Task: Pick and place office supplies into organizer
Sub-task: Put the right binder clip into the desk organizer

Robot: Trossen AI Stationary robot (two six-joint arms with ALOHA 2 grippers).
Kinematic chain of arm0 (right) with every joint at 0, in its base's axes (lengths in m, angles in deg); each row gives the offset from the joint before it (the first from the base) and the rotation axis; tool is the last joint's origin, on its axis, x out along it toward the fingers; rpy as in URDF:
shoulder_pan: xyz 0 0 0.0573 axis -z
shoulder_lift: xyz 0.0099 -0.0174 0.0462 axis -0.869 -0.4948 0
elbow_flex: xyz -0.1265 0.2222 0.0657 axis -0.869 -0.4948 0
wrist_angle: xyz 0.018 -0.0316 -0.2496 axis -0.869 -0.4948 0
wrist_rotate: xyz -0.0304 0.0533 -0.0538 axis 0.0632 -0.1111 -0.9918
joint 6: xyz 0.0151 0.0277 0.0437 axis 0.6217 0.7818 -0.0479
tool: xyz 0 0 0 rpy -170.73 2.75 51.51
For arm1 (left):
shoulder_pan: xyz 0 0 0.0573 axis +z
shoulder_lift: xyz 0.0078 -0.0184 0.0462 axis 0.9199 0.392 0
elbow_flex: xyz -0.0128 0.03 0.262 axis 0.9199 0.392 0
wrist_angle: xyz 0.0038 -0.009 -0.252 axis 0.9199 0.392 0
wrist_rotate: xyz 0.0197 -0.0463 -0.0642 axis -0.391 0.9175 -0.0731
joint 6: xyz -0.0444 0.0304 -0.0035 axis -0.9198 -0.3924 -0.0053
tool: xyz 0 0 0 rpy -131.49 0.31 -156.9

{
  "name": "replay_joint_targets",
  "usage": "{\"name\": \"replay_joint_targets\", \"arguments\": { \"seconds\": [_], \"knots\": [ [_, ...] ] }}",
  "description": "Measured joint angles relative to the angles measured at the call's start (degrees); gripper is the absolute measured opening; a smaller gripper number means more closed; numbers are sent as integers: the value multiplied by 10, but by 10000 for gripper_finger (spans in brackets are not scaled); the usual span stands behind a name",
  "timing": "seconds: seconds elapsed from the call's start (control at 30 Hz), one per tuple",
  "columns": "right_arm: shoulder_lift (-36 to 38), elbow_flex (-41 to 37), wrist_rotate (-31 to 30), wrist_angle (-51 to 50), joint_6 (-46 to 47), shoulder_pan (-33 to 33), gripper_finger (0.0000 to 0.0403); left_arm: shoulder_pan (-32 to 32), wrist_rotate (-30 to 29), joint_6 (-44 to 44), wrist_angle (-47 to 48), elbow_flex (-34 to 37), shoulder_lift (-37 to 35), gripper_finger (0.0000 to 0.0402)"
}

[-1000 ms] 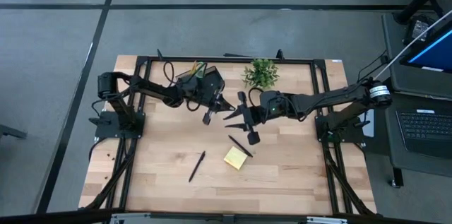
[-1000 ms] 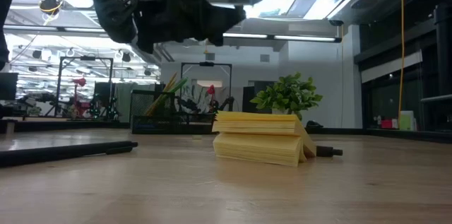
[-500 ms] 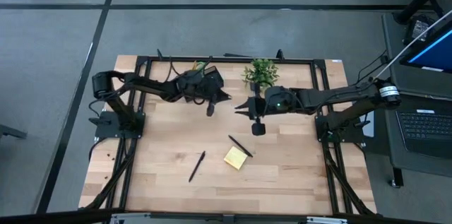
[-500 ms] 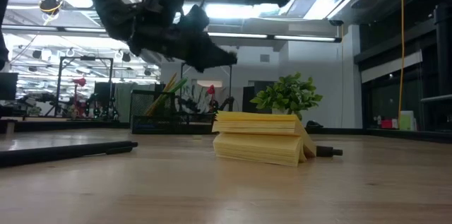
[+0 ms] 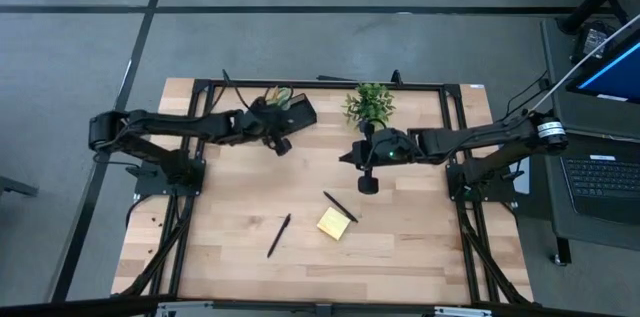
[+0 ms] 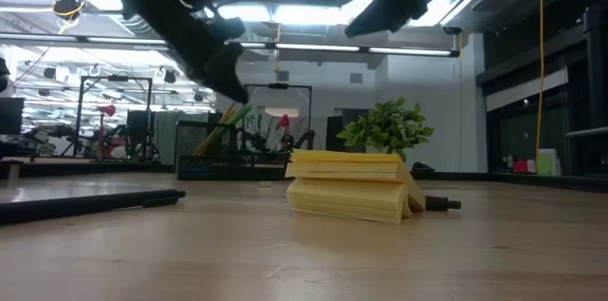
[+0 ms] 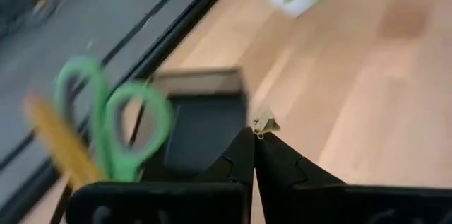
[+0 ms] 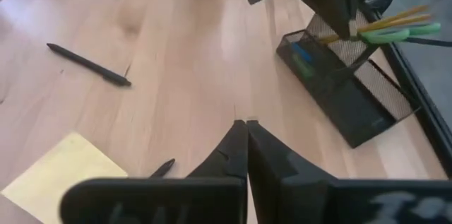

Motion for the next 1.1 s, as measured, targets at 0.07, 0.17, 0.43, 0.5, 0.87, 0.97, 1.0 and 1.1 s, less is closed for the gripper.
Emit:
{"name": "replay_joint_targets", "arguments": {
  "seconds": [0.07,0.17,0.43,0.5,0.87,0.97,1.0,1.1],
  "knots": [
    [0,-14,0,16,6,0,4,6,-7,-32,30,0,1,2],
    [0,-38,0,41,11,0,5,13,-8,-58,43,0,22,2],
    [0,-68,0,58,20,0,4,35,-31,-116,83,0,67,2],
    [0,-75,0,62,20,0,6,41,-31,-136,111,0,73,2],
    [0,-77,0,66,18,0,9,73,23,-176,115,0,127,3],
    [0,-77,0,66,19,0,9,77,23,-176,106,0,130,4],
    [0,-77,0,66,19,0,9,77,23,-176,104,0,130,4],
    [0,-77,0,66,19,0,9,77,33,-166,90,0,126,14]
  ]
}}
